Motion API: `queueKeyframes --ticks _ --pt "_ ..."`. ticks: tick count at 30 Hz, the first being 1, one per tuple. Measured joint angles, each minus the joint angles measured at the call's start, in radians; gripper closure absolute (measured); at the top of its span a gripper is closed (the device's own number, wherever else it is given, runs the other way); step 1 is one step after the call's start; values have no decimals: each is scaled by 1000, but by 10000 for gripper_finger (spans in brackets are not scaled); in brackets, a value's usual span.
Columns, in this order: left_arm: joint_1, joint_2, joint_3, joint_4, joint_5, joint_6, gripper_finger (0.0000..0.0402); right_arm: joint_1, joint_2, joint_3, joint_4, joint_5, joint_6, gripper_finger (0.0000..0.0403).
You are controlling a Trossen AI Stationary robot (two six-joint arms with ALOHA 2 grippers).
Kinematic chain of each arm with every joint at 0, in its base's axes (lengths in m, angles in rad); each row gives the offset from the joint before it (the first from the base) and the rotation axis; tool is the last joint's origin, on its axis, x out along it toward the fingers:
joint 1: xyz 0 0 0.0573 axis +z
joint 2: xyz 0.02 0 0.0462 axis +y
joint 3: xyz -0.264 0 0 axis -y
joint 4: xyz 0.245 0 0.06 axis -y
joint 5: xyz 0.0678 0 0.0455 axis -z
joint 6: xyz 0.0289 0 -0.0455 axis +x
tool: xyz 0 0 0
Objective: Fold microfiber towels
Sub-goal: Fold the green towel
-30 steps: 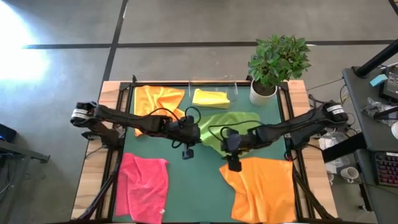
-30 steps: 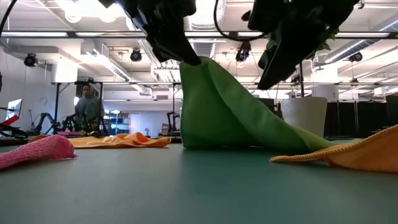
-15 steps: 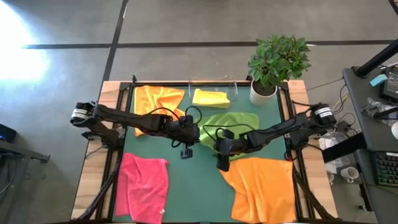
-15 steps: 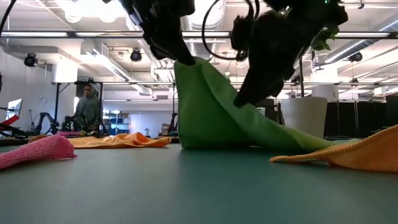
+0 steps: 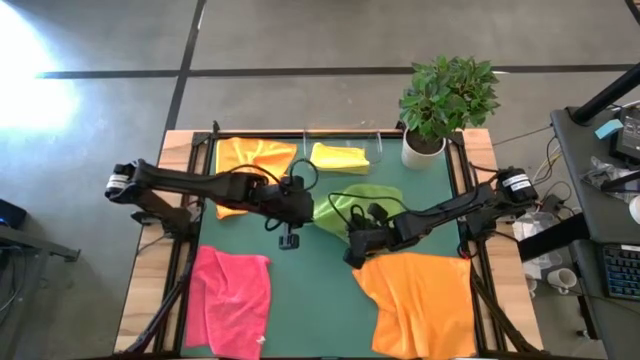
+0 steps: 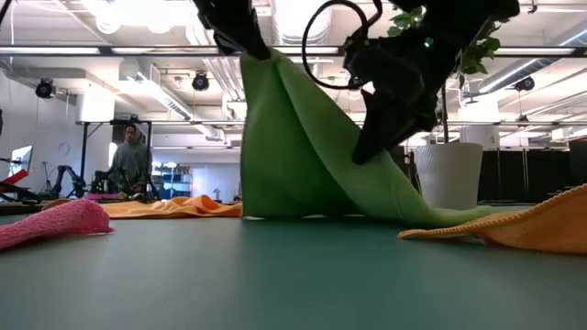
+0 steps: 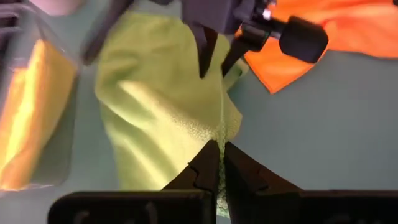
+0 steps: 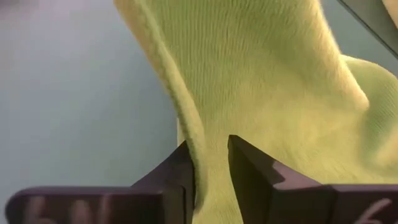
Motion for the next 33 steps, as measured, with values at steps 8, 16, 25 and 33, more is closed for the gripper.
queueKeyframes --ticks 8,16,25,33 --pt "0 -101 17 -25 -36 26 401 0 0 63 -144 4 58 348" --pt "2 -194 15 -50 -54 50 401 0 1 117 -303 18 81 350" --pt "2 -236 12 -94 -88 70 401 0 1 138 -331 23 87 350" --pt "2 -271 16 -140 -114 87 401 0 1 136 -325 -11 84 350"
